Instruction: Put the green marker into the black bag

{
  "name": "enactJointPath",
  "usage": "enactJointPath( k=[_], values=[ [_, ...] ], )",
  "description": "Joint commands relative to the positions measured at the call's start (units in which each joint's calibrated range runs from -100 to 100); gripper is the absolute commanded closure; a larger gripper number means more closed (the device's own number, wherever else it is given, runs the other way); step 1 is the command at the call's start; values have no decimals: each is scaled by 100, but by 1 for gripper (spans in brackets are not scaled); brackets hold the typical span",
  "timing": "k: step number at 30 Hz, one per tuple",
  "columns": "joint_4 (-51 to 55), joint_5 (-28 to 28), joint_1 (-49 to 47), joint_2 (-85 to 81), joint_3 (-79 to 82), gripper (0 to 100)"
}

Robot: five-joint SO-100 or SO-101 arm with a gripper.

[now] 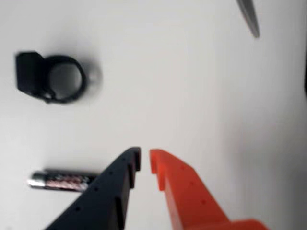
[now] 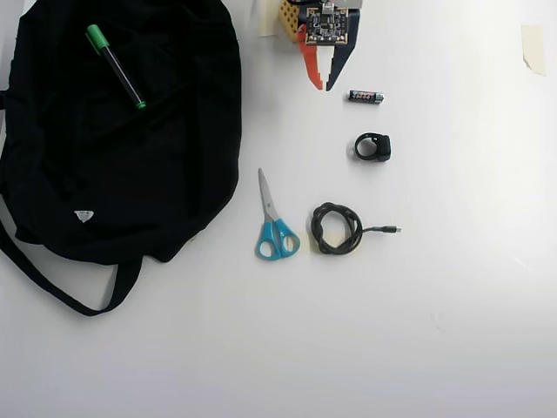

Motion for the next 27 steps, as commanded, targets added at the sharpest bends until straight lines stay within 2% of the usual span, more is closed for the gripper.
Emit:
enactJointPath(
  k=[1, 10, 23, 27],
  values=[
    [-35, 43, -32, -831, 595, 98],
    [155, 43, -40, -2250, 1907, 98],
    [405, 43, -85, -2275, 2051, 98],
    [215, 38, -92, -2275, 2895, 98]
  ],
)
